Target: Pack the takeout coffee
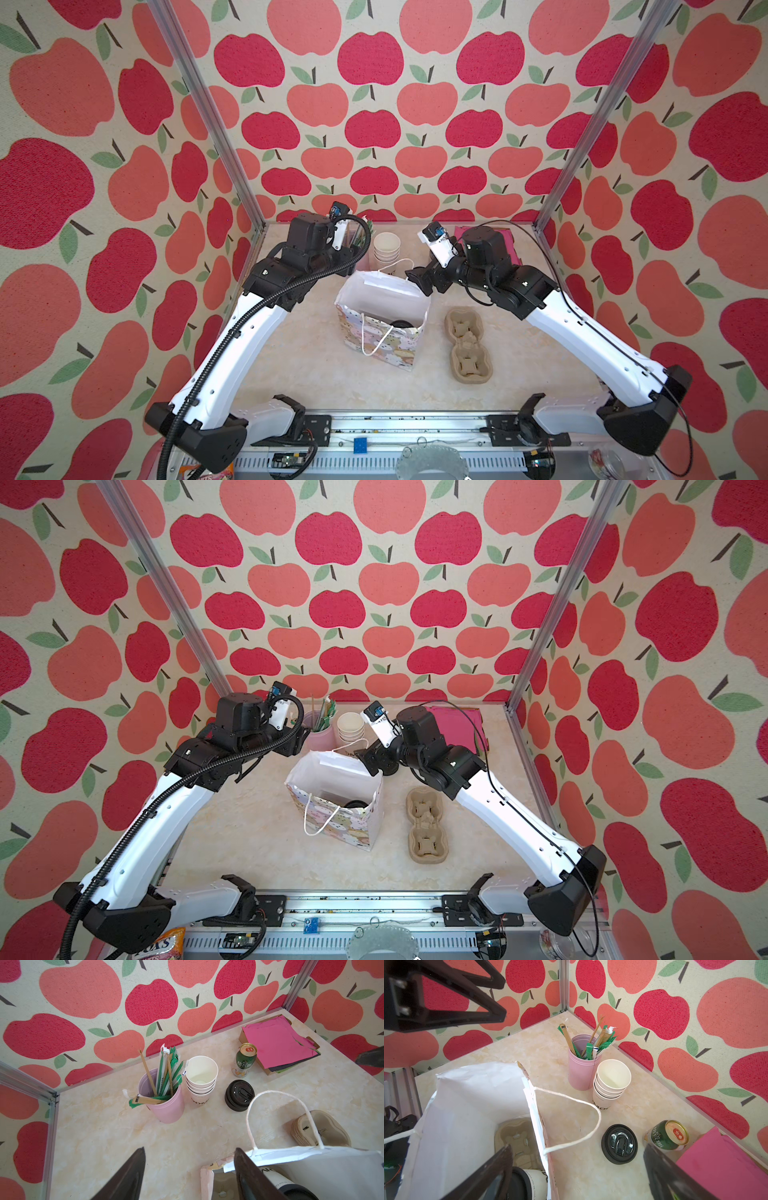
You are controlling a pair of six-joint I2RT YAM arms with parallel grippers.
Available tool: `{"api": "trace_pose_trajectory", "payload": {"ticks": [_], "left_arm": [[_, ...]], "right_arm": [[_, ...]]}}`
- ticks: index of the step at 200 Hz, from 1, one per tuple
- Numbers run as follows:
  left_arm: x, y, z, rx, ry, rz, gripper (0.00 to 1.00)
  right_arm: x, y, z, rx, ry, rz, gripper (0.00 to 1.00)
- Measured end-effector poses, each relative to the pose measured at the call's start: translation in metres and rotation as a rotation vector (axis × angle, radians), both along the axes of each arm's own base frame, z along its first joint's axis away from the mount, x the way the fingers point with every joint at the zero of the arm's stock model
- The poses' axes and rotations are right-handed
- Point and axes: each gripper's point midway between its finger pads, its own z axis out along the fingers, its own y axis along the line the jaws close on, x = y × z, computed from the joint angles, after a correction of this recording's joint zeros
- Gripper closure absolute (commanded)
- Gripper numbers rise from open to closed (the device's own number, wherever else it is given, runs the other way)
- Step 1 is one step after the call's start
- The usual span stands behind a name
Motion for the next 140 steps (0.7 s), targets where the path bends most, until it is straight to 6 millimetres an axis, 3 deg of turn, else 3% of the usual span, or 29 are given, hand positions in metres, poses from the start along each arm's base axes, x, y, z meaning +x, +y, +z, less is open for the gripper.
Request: {"api": "trace_pose_trajectory", "payload": {"ticks": [23,44,72,140], "left_arm": [[0.026,0.008,0.011,-0.021,-0.003,0.029,0.31],[0.05,0.021,0.008,-0.043,0.019,0.056,0.34],[0.081,0.027,-0.009,-0.057,0.069,0.051,0.36],[0.138,0.014,-0.065,-0.035,0.18,-0.045,0.44]], "right_arm": [[0.014,-0.013,0.002,0.036,0.018,-0.062,0.01],[0.025,-0.025,0.0,0.053,0.038,-0.116,0.01],[0.035,-0.036,-0.002,0.069,0.062,-0.166,0.01],[0.044,-0.047,-0.023,0.063,0.113,-0.216,0.01]]}}
